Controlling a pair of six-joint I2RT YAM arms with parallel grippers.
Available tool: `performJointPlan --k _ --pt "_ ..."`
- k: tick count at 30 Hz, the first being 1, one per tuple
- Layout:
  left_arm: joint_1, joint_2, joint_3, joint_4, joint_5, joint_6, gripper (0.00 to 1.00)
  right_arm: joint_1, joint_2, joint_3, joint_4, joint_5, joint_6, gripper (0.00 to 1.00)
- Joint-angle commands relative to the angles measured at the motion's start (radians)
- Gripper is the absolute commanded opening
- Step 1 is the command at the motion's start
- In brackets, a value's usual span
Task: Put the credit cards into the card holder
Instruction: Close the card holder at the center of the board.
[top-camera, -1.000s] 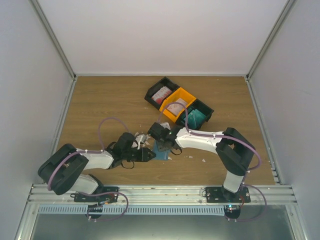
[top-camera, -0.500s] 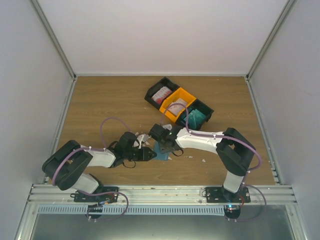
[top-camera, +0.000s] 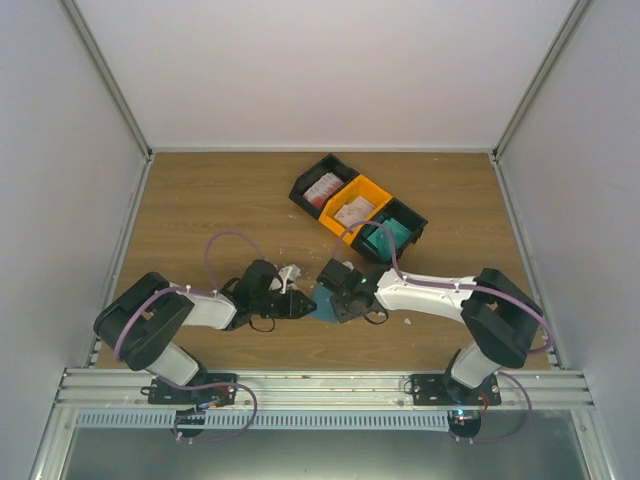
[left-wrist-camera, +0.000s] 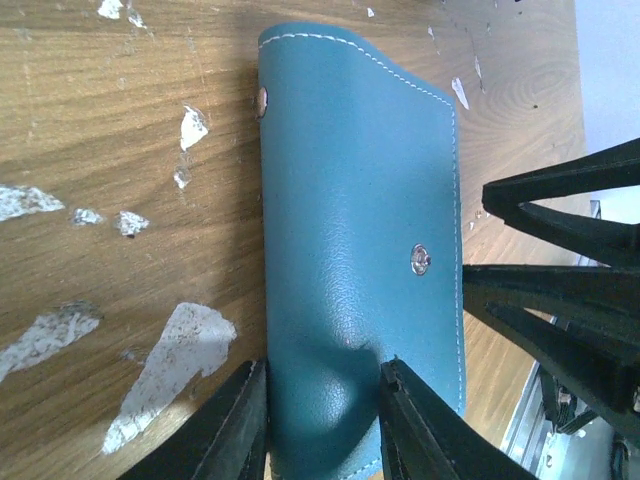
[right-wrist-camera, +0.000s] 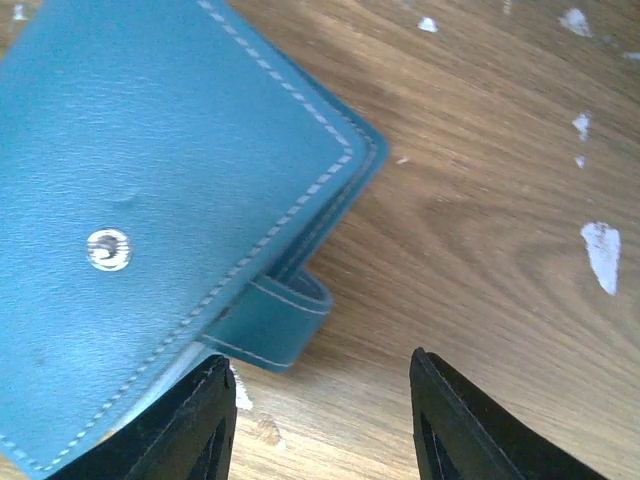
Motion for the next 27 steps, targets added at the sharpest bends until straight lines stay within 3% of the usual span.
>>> performJointPlan --k 1,6,11,15,19,24,27 --pt "0.001 0.051 -0.009 -0.054 -0.027 0.016 0.33 -0.001 0.001 -0.015 0.08 -0.029 -0.084 0.49" --pt "-0.002 0.051 -0.011 -0.065 -0.034 0.014 0.3 -0.003 0.042 -0.012 0.11 0.037 -0.092 0.5" --pt "-0.005 0.047 -0.018 -0.067 -0.037 0.009 0.26 -0.002 0.049 0.008 0.028 0.288 0.066 0.49" --pt "-0.005 0.058 -0.019 -0.047 -0.015 0.004 0.26 -0.009 0.002 -0.004 -0.021 0.363 0.182 0.49" --pt "-0.005 0.086 -0.016 -0.007 0.017 -0.014 0.27 -0.039 -0.01 -0.019 -0.042 0.325 0.244 0.48" --pt "-0.006 0.114 -0.018 0.058 0.048 -0.051 0.28 -0.08 -0.028 -0.053 0.095 0.135 0.197 0.35" --pt "-0.008 0.128 -0.017 0.082 0.058 -0.063 0.28 -0.093 -0.039 -0.04 0.108 0.109 0.194 0.36"
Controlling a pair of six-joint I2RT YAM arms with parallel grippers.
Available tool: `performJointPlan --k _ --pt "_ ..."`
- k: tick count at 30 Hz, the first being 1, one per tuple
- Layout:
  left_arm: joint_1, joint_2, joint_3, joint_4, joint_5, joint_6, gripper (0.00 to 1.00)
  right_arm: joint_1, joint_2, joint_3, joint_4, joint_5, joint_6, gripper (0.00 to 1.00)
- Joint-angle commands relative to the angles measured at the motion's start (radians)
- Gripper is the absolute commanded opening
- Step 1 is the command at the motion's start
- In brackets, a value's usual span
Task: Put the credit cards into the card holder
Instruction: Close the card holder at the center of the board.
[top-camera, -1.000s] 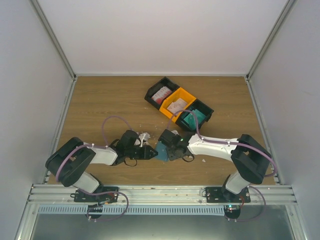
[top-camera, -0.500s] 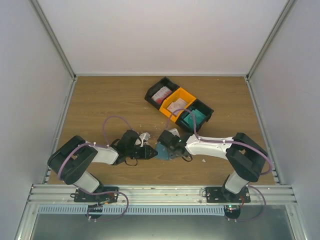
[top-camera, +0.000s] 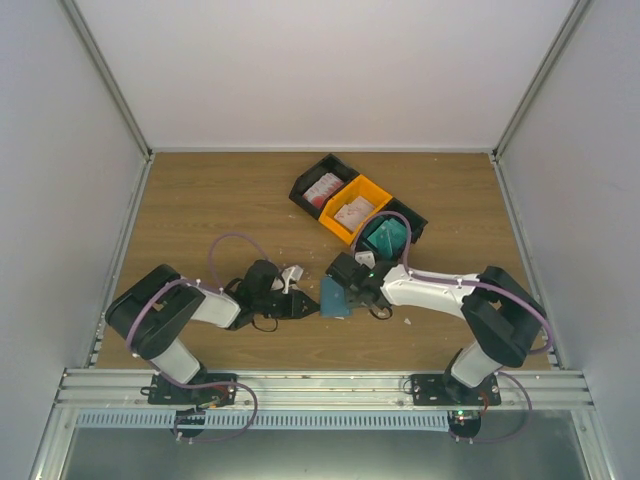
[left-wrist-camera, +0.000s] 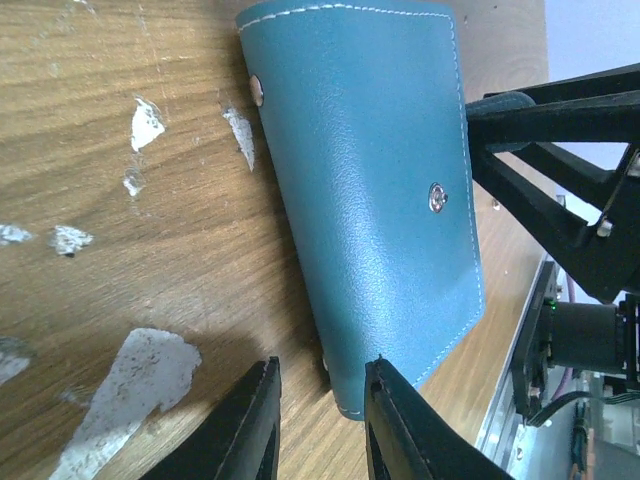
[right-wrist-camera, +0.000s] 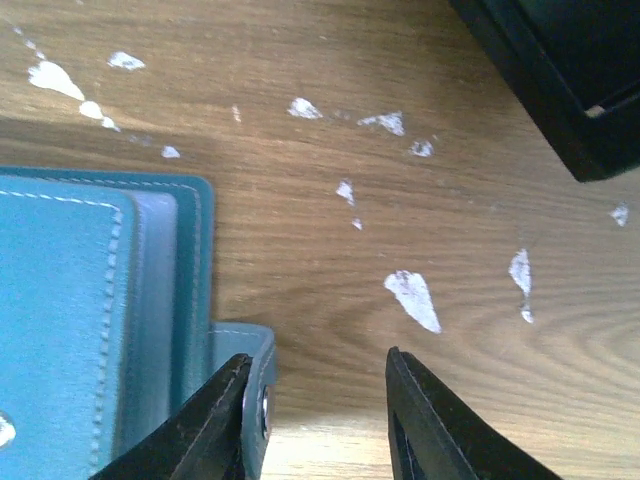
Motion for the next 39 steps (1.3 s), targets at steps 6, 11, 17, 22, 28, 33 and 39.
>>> performJointPlan --k 6,11,17,22,28,33,39 --pt "-0.01 0.066 -0.001 -0.006 -0.003 -0.03 0.33 -0.057 -0.038 0.04 0.028 -0.079 0.0 0.45" --pt "-0.009 0.081 0.028 -0.018 -0.033 -0.021 0.35 -0.081 -0.036 0.055 0.003 -0.077 0.0 0.46" --pt "-0.01 0.083 0.045 -0.038 -0.052 -0.007 0.34 -0.083 -0.042 0.056 0.009 -0.099 0.013 0.38" --pt "-0.011 0.094 0.045 -0.028 -0.053 -0.015 0.35 -0.083 -0.069 0.044 0.023 -0.109 0.025 0.3" --pt "-0.011 0.103 0.048 -0.024 -0.046 -0.018 0.34 -0.087 -0.065 0.041 0.014 -0.119 0.022 0.18" --pt "-0.013 0.103 0.047 -0.022 -0.042 -0.018 0.34 -0.094 -0.061 0.025 0.029 -0.159 0.009 0.07" --pt "-0.014 0.112 0.054 -0.018 -0.041 -0.025 0.34 -0.096 -0.081 0.006 0.073 -0.197 -0.01 0.0"
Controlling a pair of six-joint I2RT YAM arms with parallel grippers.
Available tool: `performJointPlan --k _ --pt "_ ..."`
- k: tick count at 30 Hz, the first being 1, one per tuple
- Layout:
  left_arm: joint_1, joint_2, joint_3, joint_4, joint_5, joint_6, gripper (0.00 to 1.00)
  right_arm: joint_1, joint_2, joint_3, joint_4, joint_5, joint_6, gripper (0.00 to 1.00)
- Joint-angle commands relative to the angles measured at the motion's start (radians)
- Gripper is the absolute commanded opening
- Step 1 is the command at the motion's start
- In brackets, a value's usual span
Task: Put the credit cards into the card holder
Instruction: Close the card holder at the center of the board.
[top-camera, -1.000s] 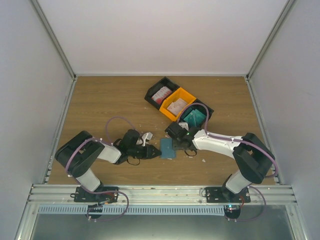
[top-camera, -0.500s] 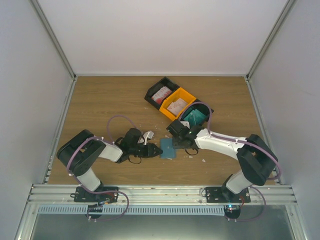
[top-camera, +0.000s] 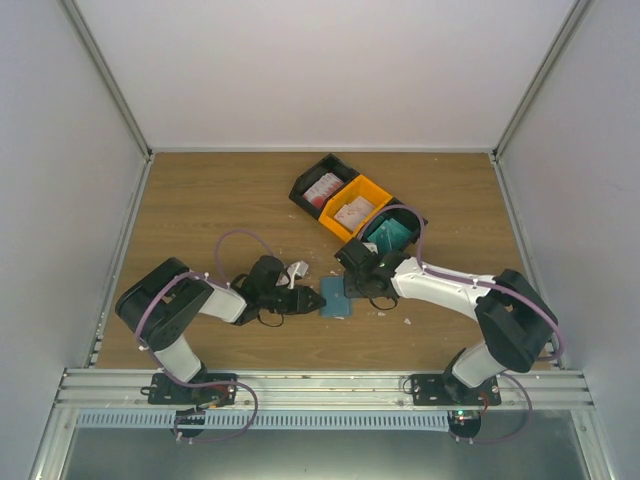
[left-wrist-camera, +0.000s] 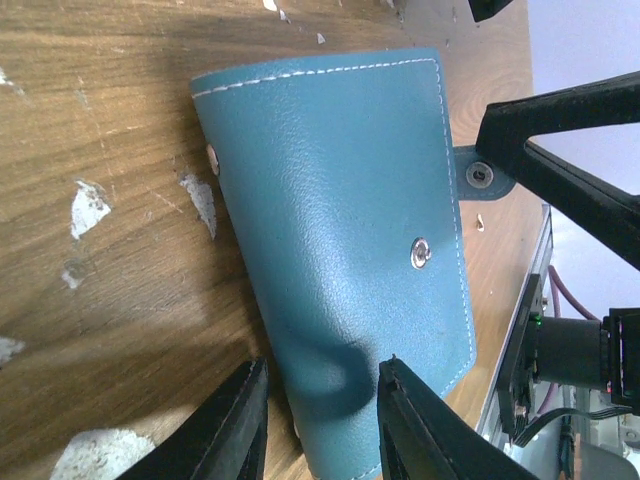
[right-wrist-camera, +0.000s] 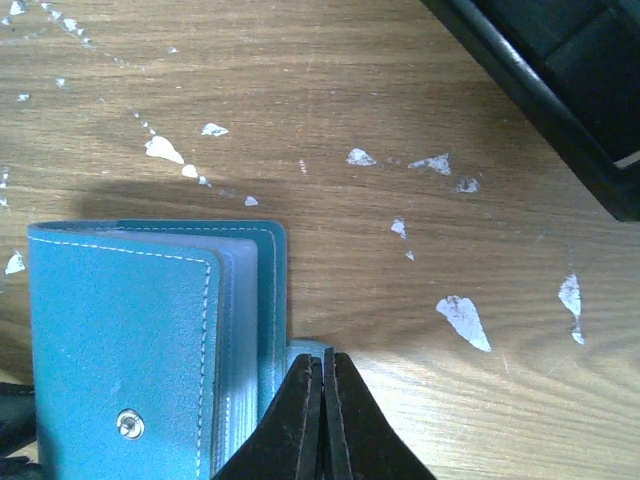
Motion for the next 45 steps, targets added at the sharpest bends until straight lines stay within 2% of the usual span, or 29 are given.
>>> performJointPlan --k 1,8,22,31,45 --pt "-0.007 0.044 0.0 -0.061 -0.057 0.001 0.35 -0.01 -0.028 -0.025 0.057 -0.032 -0.022 0.0" --pt "-0.016 0.056 0.004 -0.05 -0.067 -0.016 0.33 -0.009 -0.015 -0.025 0.149 -0.088 -0.059 0.0" --pt "-0.045 0.051 0.078 -0.247 -0.215 0.019 0.3 -0.01 0.021 -0.029 0.229 -0.17 -0.12 0.01" --pt "-0.047 0.043 0.074 -0.242 -0.217 0.013 0.3 -0.01 0.044 -0.018 0.223 -0.121 -0.163 0.0" --pt "-0.047 0.06 0.089 -0.24 -0.211 0.005 0.29 -0.01 0.079 -0.026 0.274 -0.177 -0.194 0.0"
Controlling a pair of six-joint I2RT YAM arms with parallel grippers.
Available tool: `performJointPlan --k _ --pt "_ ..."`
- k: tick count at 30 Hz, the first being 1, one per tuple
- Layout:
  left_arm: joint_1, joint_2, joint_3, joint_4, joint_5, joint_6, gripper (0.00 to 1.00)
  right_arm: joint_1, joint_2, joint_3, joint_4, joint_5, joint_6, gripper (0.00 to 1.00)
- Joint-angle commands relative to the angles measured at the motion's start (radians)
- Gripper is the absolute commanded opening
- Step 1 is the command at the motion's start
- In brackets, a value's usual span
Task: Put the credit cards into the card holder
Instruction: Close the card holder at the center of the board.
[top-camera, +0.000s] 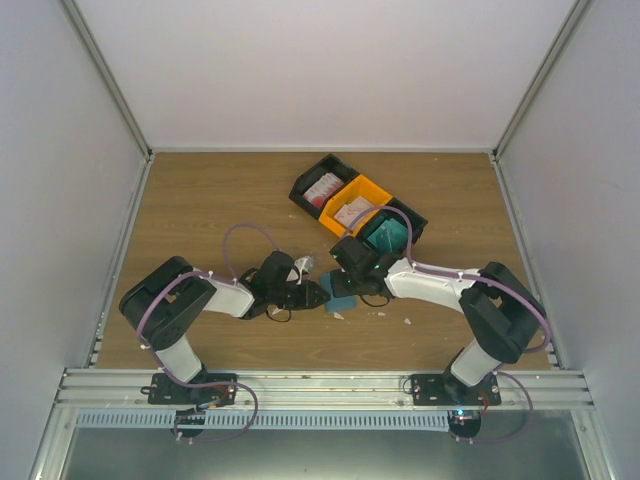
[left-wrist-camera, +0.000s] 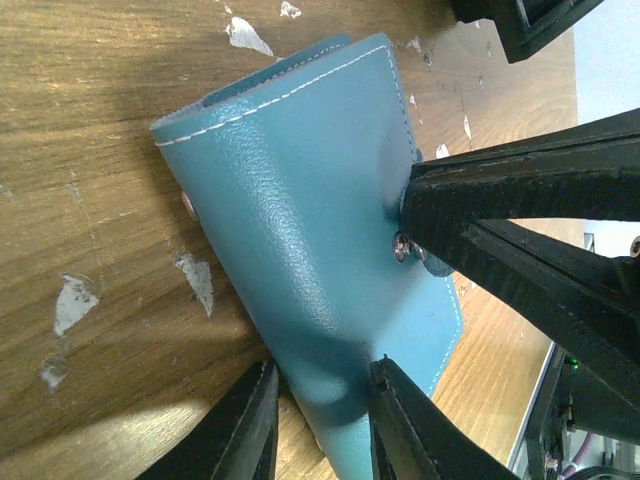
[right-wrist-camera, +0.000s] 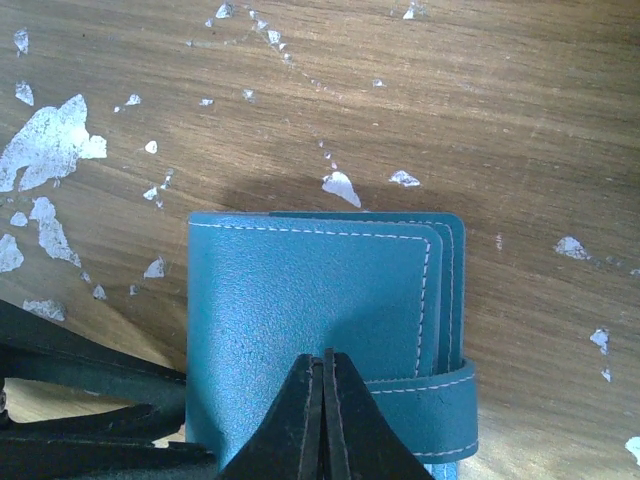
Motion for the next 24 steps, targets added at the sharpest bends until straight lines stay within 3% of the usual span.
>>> performJointPlan --k 1,24 --pt "-0.004 0.043 -0.008 -0.124 -0.094 0.012 0.29 -0.004 0.01 0.0 0.024 -0.02 -0.022 0.0" --pt "-0.004 0.048 0.002 -0.138 -0.102 0.013 0.27 -0.005 0.04 -0.041 0.068 -0.071 0.011 0.0"
